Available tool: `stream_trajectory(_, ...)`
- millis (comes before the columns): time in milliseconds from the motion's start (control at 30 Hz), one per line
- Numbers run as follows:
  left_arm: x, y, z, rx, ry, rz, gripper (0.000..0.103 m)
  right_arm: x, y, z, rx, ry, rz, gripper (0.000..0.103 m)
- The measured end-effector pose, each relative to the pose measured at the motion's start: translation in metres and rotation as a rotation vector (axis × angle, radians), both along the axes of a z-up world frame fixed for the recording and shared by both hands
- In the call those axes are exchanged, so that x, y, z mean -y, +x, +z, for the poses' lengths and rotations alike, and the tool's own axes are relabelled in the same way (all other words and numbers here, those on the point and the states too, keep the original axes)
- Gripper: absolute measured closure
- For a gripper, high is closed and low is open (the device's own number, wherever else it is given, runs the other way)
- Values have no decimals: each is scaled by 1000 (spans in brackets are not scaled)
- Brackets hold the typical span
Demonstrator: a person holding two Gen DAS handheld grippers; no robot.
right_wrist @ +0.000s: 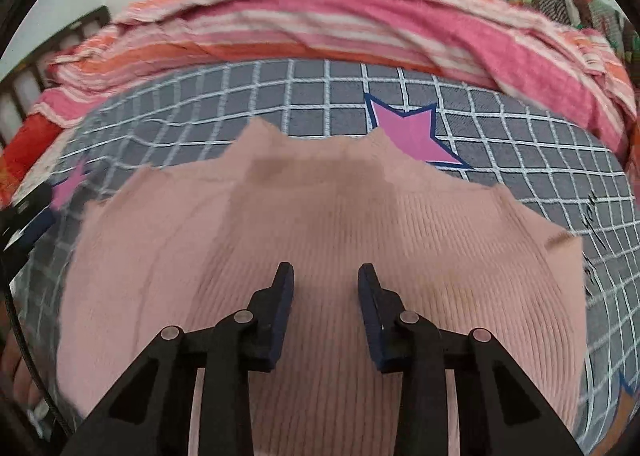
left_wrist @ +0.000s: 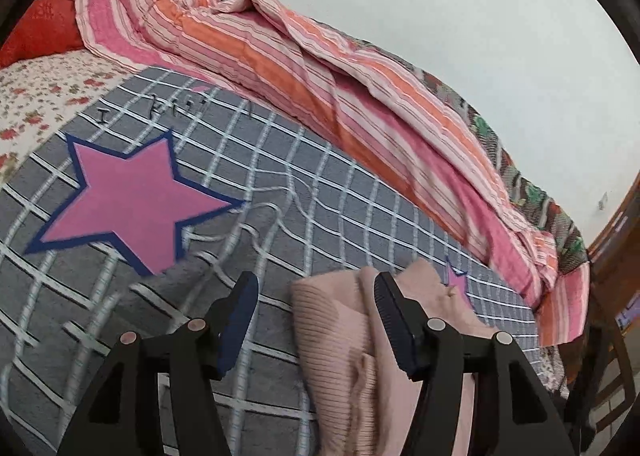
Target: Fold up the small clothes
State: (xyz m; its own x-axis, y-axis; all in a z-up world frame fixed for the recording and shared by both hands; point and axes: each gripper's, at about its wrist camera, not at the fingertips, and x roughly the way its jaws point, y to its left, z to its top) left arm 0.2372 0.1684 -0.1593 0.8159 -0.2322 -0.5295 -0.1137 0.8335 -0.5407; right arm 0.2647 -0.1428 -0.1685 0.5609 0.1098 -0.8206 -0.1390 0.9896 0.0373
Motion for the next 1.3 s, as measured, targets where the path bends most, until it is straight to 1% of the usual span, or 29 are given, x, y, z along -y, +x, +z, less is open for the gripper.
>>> stream_trajectory(67,9,-4,-1,10,-15,-34,45,-2,-13,-1,4,5,-7,69)
stream_trajectory(133,18,-10,-3,20,-15,-77,45,-7,-31,-1,27,-26,5,69)
stream_trajectory(233,24,-29,-11,22,-29,-107,45,-18,-51,-2,72,-88,32,69)
stream_trajectory(333,25,-52,-24,8,-82,-132,44,-16,-74,-4,97,-88,30,69)
stream_trajectory(400,26,-69,-31,-7,-68,-135,44,-15,-83,-7,101,-79,31,69)
stream_trajectory(500,28,-91,-40,-21,-68,-144,43,-14,-101,-13,117,-90,38,69)
stream_trajectory(633,27,-117,-48,-20,-113,-159,42,-13,-125,-17,137,-106,74,69)
stream_trajectory(700,30,-125,-52,-21,-145,-181,38,-9,-138,-16,143,-94,96,69)
stream_trajectory(733,34,-127,-53,-25,-158,-206,38,-4,-142,-14,149,-75,100,71)
stream_trajectory(800,42,-129,-54,-20,-166,-230,37,9,-149,-6,175,-18,92,72)
stream_trajectory(900,58,-124,-53,-22,-124,-234,36,35,-148,12,241,36,34,72)
stream_trajectory(967,67,-119,-51,-20,-106,-231,36,52,-139,23,273,58,2,72)
stream_trajectory(1100,83,-98,-47,-16,-87,-191,36,85,-107,39,333,50,-83,72)
stream_trajectory(1167,86,-88,-43,-9,-82,-175,37,104,-88,45,348,82,-117,72)
stream_trajectory(1233,85,-79,-39,-4,-80,-151,42,118,-73,49,354,98,-145,72)
stream_trajectory(1300,82,-71,-35,0,-75,-92,56,135,-58,51,362,102,-167,72)
